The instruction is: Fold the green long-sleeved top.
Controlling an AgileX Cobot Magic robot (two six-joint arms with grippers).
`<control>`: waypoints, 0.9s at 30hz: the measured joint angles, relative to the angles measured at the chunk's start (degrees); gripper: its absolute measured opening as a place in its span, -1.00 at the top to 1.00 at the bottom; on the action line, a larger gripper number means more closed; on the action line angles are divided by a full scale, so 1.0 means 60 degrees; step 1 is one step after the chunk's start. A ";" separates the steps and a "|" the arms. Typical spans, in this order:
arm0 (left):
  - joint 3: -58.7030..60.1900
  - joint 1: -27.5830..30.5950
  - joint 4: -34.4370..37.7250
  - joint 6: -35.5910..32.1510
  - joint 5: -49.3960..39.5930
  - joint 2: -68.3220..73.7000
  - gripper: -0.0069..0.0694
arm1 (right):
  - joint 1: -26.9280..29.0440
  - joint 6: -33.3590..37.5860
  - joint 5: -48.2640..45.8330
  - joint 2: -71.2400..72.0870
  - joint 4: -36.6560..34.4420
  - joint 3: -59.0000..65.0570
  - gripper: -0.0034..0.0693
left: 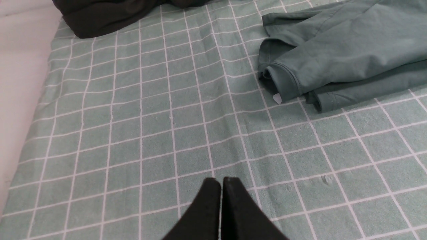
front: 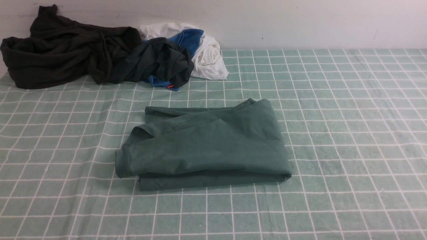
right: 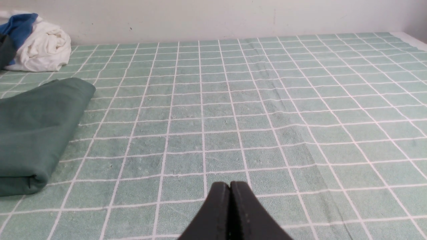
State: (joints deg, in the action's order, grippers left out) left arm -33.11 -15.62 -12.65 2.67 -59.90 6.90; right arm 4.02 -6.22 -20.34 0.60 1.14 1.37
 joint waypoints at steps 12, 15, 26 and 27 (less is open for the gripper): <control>0.2248 0.1108 0.2246 -0.1890 0.5977 0.0000 0.83 | 0.0000 0.0000 -0.0002 0.0000 0.0000 0.0000 0.94; 0.3734 0.2054 0.3411 -0.2690 0.8133 -0.0187 0.83 | 0.0000 0.0000 -0.0002 0.0000 0.0000 0.0000 0.94; 0.5796 0.3271 0.2650 -0.1369 0.7166 -0.1250 0.83 | 0.0000 0.0000 -0.0011 0.0000 0.0000 0.0000 0.94; 0.5775 0.3271 0.2650 -0.1170 0.7045 -0.1250 0.83 | 0.0000 0.0000 -0.0011 0.0000 0.0000 0.0000 0.94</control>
State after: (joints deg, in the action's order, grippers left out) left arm 1.54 4.00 3.26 -4.35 -17.63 -0.60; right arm 4.02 -6.22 -20.41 0.60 1.14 1.37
